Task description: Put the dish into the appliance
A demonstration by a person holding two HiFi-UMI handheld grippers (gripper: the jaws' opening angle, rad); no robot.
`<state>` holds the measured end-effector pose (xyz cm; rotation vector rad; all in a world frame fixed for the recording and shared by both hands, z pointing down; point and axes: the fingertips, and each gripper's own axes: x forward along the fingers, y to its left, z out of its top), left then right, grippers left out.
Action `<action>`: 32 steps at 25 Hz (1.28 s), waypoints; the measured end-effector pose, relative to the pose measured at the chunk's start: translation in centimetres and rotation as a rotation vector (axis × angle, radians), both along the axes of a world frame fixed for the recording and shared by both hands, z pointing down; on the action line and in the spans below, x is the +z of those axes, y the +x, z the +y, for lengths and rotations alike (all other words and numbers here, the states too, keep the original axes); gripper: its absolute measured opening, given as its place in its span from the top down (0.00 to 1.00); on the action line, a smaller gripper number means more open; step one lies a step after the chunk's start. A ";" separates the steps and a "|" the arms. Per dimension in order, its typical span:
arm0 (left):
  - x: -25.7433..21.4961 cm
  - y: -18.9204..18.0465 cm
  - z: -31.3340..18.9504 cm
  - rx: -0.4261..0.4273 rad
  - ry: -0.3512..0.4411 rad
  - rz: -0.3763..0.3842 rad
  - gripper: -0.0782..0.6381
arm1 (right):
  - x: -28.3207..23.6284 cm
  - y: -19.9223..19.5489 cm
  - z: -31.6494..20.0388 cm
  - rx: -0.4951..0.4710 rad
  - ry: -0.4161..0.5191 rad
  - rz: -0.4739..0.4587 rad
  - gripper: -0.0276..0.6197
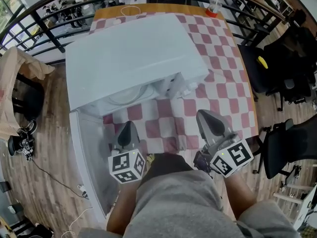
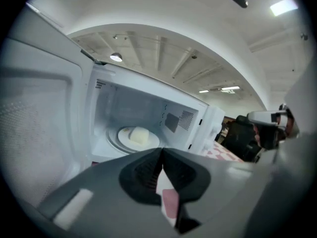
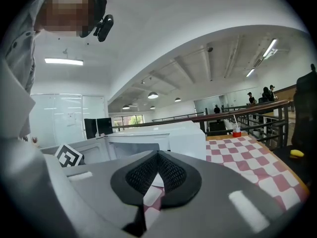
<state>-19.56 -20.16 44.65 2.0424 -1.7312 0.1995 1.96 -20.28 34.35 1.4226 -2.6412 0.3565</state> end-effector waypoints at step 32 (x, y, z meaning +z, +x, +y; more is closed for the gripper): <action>-2.6 16.0 25.1 -0.012 0.026 0.002 0.88 | 3.6 17.3 18.7 -0.058 -0.040 -0.062 0.96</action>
